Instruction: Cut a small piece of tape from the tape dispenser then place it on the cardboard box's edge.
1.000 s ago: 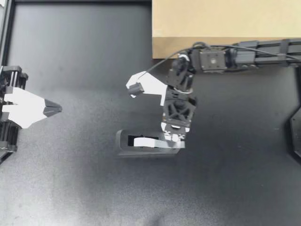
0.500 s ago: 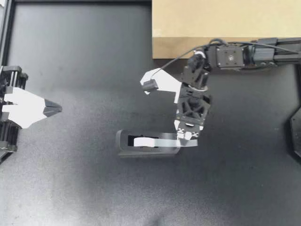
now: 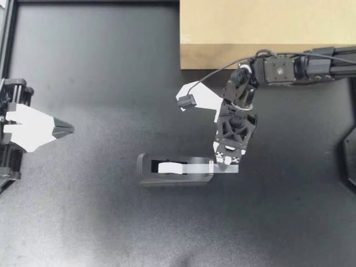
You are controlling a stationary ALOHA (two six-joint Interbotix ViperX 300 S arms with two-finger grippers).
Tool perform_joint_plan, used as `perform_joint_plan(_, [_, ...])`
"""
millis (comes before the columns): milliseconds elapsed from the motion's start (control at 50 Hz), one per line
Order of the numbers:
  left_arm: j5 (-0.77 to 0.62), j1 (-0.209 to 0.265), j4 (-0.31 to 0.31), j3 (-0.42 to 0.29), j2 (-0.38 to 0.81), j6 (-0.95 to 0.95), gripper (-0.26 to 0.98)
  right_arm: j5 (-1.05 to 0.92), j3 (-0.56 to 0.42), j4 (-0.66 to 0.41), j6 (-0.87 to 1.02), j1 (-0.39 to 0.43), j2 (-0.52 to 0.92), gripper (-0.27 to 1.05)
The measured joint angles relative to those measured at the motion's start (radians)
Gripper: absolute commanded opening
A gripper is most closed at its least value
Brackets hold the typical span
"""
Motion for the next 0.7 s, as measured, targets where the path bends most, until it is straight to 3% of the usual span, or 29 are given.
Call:
perform_joint_plan(360, [0.000,0.000,-0.008,-0.002,0.041,0.000,-0.06,-0.069,0.049,-0.018,0.000,-0.003,0.031,-0.09])
perform_joint_plan(560, [-0.017,0.000,-0.015,-0.029,0.123,0.000,0.22,-0.115,0.043,-0.114,0.026,0.000,-0.124,-0.10])
perform_joint_plan(700, [-0.040,0.000,-0.015,-0.058,0.196,-0.003,0.41,-0.150,0.005,-0.225,0.101,0.061,-0.256,-0.10])
